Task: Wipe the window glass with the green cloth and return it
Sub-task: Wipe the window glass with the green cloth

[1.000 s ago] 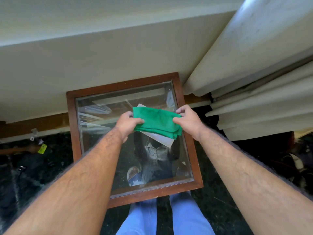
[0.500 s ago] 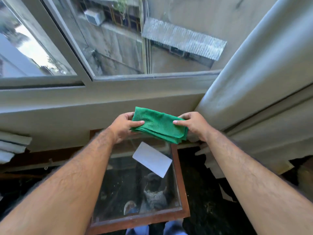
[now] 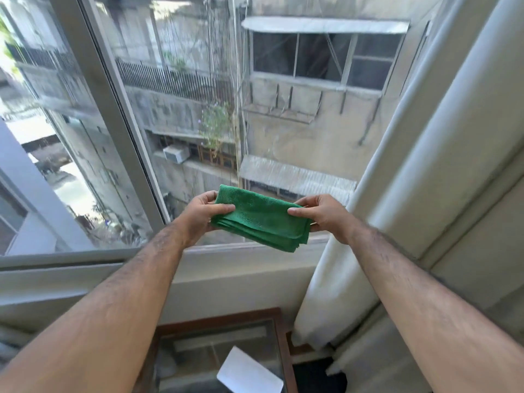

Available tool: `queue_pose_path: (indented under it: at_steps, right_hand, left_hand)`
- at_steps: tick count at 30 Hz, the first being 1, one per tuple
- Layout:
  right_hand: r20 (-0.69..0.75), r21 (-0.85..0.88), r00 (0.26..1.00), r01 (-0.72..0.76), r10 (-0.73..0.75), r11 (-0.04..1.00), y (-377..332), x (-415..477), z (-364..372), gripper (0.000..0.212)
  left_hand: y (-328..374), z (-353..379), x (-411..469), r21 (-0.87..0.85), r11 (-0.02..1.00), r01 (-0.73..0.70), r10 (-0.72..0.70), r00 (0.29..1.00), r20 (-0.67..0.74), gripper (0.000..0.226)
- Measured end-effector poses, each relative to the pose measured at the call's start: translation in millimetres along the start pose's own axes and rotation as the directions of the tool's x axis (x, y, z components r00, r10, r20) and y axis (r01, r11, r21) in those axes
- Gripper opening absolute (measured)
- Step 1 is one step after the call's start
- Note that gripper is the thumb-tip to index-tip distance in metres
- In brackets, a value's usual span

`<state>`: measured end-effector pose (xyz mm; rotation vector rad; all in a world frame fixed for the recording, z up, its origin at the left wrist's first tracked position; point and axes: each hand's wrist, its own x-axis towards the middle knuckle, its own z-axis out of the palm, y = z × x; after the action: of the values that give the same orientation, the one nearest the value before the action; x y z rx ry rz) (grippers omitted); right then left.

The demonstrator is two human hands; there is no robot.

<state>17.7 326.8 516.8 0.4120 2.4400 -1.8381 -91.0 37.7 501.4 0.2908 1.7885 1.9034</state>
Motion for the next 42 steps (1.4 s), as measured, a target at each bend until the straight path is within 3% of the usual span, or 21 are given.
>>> queue_pose_path:
  at_steps: [4, 8, 13, 17, 19, 21, 24, 26, 28, 30, 35, 38, 40, 42]
  right_hand:
    - [-0.006, 0.014, 0.994, 0.112, -0.111, 0.994, -66, -3, -11, 0.002]
    - [-0.049, -0.033, 0.969, 0.24, -0.242, 0.97, -137, -7, -15, 0.005]
    - [-0.132, -0.071, 0.92, 0.364, -0.37, 0.929, -205, -11, -10, 0.008]
    - [-0.08, -0.097, 0.886, 0.449, -0.457, 0.888, -245, -13, -6, 0.011]
    - [-0.073, -0.193, 0.847, 0.506, -0.526, 0.841, -260, -12, -6, 0.017]
    - [-0.148, -0.415, 0.732, 0.564, -0.665, 0.714, -271, -8, -17, 0.024]
    - [-0.321, -0.697, 0.438, 0.491, -0.839, 0.523, -281, -4, -54, 0.029]
    - [-0.375, -0.814, 0.295, 0.35, -0.879, 0.464, -285, 4, -87, 0.038]
    - [-0.394, -0.869, 0.265, 0.203, -0.88, 0.45, -288, 14, -117, 0.052]
    - [-0.4, -0.885, 0.261, 0.138, -0.879, 0.444, -294, 24, -140, 0.061]
    - [-0.354, -0.913, 0.183, 0.143, -0.917, 0.381, -304, 55, -174, 0.068]
    - [-0.32, -0.92, 0.172, 0.18, -0.932, 0.349, -305, 78, -177, 0.065]
    - [-0.326, -0.922, 0.155, 0.166, -0.933, 0.35, -304, 92, -175, 0.068]
    - [-0.331, -0.929, 0.114, 0.134, -0.937, 0.345, -303, 101, -174, 0.069]
  left_hand:
    - [77, 5, -6, 0.06, 0.98, -0.187, 0.192, 0.977, -0.088, 0.041]
    - [151, 5, -7, 0.09, 0.936, -0.341, 0.353, 0.91, -0.217, 0.018]
    - [222, 2, -13, 0.199, 0.836, -0.511, 0.548, 0.771, -0.324, 0.018]
    - [281, 4, -28, 0.318, 0.723, -0.614, 0.691, 0.629, -0.356, 0.025]
    - [308, 3, -32, 0.394, 0.662, -0.637, 0.749, 0.578, -0.325, 0.022]
    - [334, -2, -34, 0.493, 0.59, -0.64, 0.803, 0.527, -0.277, 0.02]
    - [373, -14, -38, 0.71, 0.443, -0.548, 0.861, 0.481, -0.167, 0.024]
    - [392, -22, -37, 0.797, 0.365, -0.481, 0.872, 0.476, -0.112, 0.026]
    - [404, -27, -34, 0.855, 0.314, -0.413, 0.888, 0.445, -0.111, 0.028]
    - [413, -27, -27, 0.889, 0.275, -0.367, 0.919, 0.372, -0.131, 0.03]
    - [418, -8, -2, 0.96, 0.138, -0.245, 0.979, 0.184, -0.094, 0.028]
    - [415, -6, 12, 0.993, 0.081, 0.084, 0.996, 0.031, -0.084, 0.025]
    - [411, -6, 18, 0.974, -0.008, 0.228, 0.998, -0.066, 0.024, 0.015]
    - [404, -3, 24, 0.981, -0.105, 0.165, 0.991, -0.07, 0.118, 0.01]
